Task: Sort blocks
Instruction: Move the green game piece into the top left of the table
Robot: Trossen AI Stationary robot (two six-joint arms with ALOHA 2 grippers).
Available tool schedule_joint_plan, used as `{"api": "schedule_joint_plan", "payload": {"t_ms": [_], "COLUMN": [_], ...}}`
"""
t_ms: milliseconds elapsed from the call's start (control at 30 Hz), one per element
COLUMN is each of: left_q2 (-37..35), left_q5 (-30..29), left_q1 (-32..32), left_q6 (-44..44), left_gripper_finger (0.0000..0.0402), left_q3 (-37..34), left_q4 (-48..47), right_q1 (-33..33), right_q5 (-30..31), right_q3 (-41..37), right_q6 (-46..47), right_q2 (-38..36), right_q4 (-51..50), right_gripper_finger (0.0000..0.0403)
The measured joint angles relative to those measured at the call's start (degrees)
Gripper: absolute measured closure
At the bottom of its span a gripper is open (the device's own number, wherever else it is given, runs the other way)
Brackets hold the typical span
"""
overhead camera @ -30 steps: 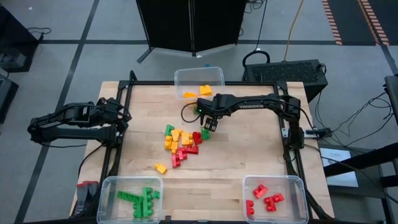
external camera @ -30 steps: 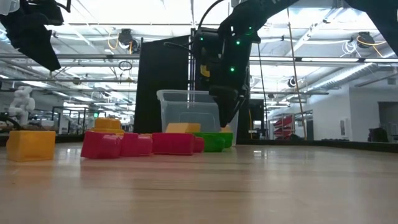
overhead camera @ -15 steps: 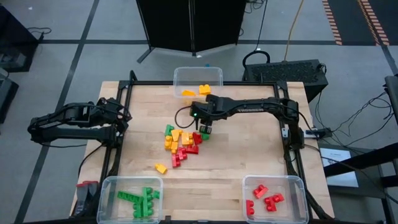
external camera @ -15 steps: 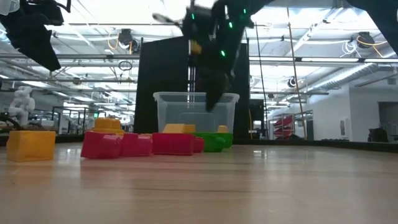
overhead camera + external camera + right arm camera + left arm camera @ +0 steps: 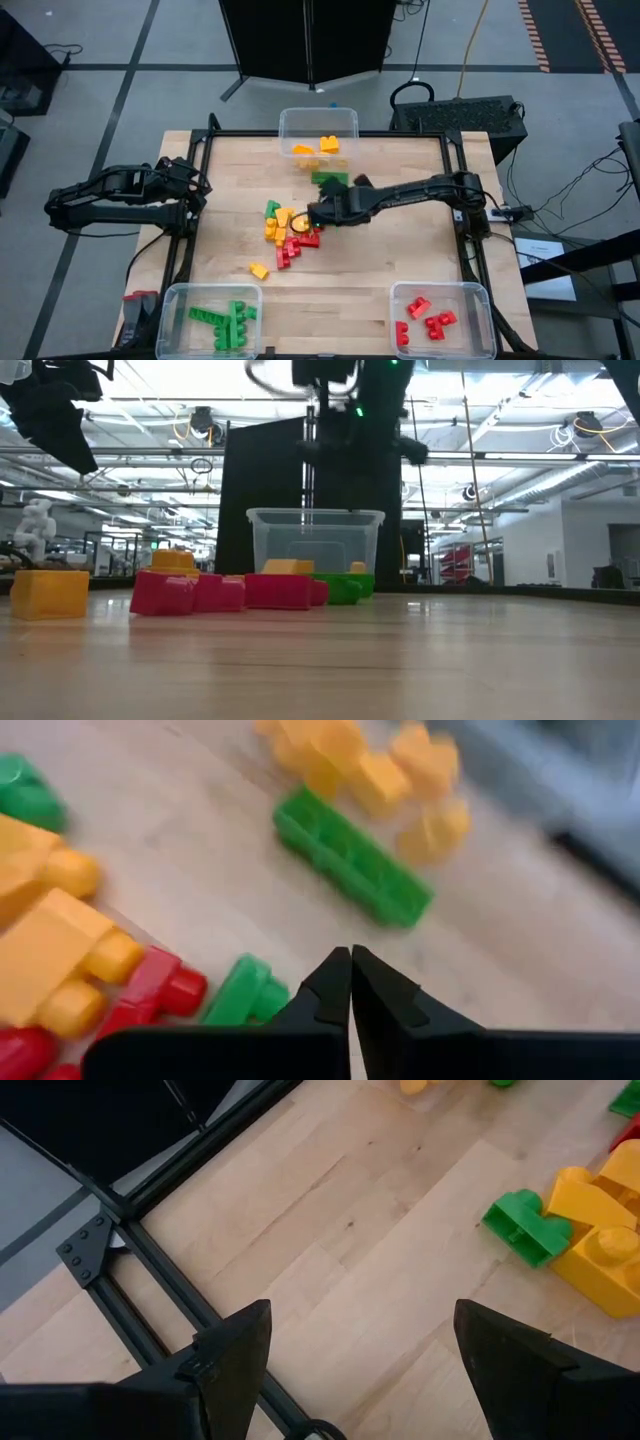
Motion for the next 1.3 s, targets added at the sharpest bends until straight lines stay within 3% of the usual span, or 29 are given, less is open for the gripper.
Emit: {"api": "schedule_joint_plan", "payload": {"t_ms": [133,267,467,633,1300], "left_q2": [-0.01,-0.01,0.01,0.01,0.0], "left_q5": [0.0,0.0,-0.02,-0.26,-0.59], "left_q1": [-0.01,0.01,0.01,0.0,0.0], "left_q6": [0.0,0.2,0.54,0.21,-0.06], "left_gripper_finger": [0.0114,0.0114,0.0114,0.0114,0.0114], "left_q3": [0.0,0.0,0.0,0.0,0.0], "left_q4": [0.0,-0.04,-0.02,-0.02,0.31], "right_q1": [-0.07,-1.68,-8.4,-13.59,-17.88], "right_q5": [0.41,1.55,-2.85,-10.09,-12.13], "right_q3": [-6.56,-15.89,-33.15,-44.38,-45.78], "right_q6": [14.29,22.86,23.56,20.82,17.64], "right_q2": [-1.86,-8.14,-17.1,-18.14,-13.43], "right_q4": [0.64,9.43,34.09,56.79,60.63], "right_gripper_finger": [0.0401,0.0402,0.0402,0.0403,0.0403]}}
